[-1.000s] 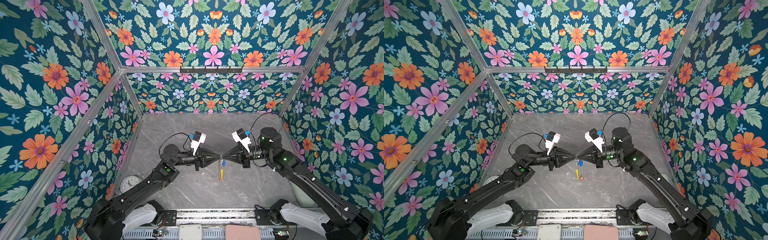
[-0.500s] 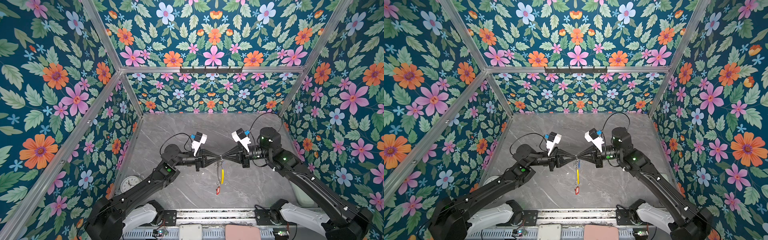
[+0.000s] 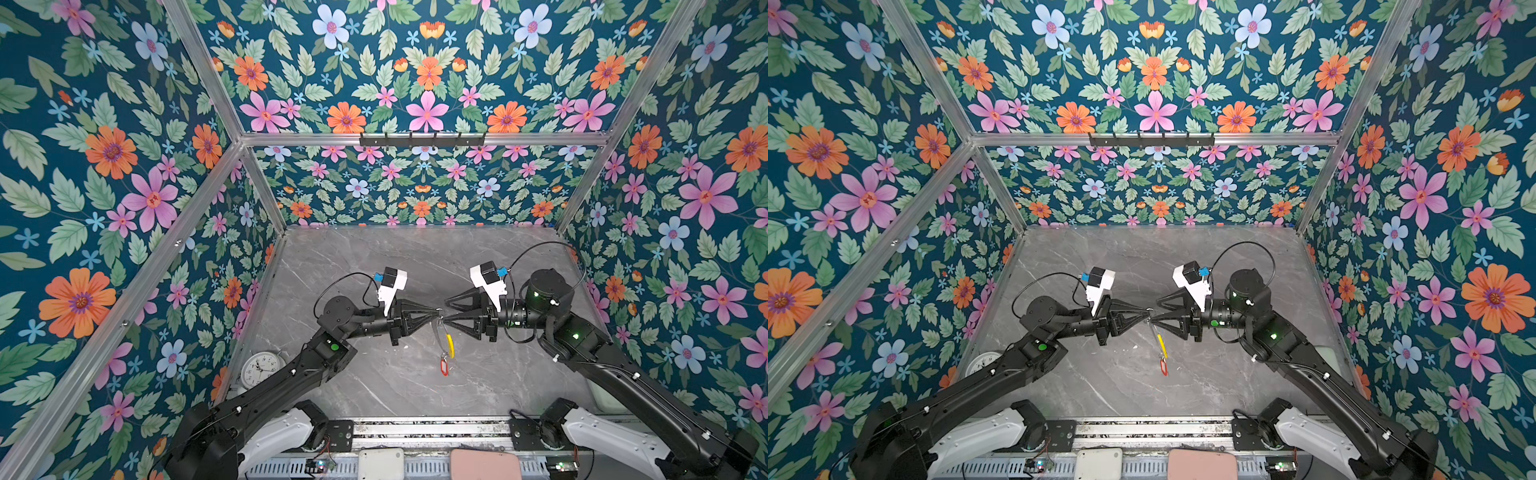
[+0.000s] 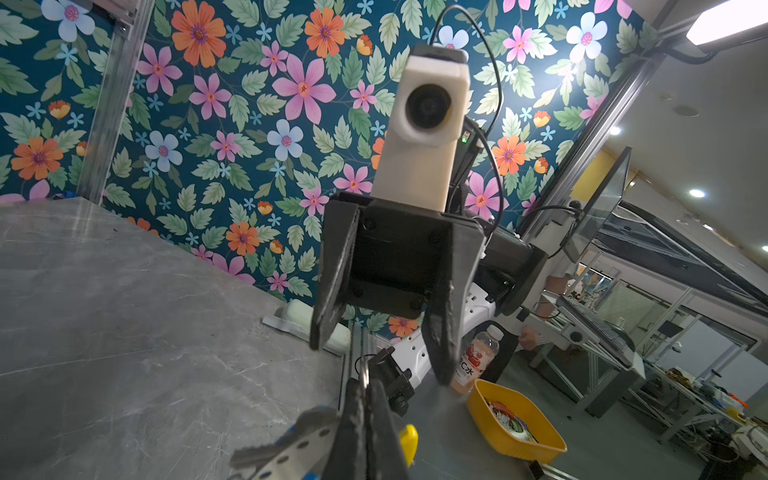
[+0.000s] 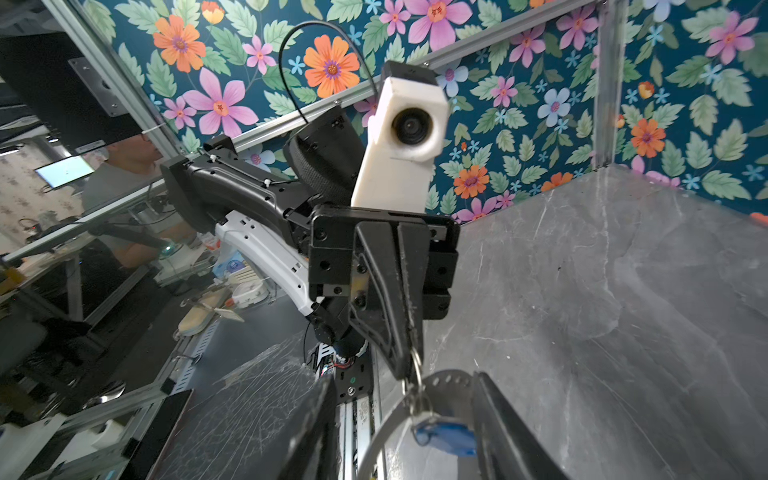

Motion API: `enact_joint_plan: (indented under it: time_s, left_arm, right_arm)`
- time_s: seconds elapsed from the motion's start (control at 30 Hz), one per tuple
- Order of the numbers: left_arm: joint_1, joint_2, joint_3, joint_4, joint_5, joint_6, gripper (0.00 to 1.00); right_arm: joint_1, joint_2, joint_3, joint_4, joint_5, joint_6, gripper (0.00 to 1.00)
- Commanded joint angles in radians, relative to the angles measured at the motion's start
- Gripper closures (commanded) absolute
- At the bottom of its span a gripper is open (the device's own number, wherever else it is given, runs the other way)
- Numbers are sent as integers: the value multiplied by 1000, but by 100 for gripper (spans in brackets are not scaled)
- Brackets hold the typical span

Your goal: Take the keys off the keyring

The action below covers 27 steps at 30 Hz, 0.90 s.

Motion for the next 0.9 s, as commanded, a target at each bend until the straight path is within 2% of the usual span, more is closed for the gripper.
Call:
enact_joint_plan:
  time_s: [0.0, 0.2, 0.7, 0.87]
  left_arm:
    - [-1, -12, -14, 92, -33, 17, 100]
    - [-1, -21, -35, 150, -33, 12, 100]
    - [-1, 9, -69, 353, -25, -62, 100]
    - [0, 12, -70, 369, -30, -66, 100]
  right_arm:
    - [2, -23, -30, 81, 95, 36, 47]
    - [3, -54, -99, 145, 128, 70, 47]
    - [43, -4, -129, 230, -29, 97, 44]
    - [53, 7, -134, 237, -34, 98, 49]
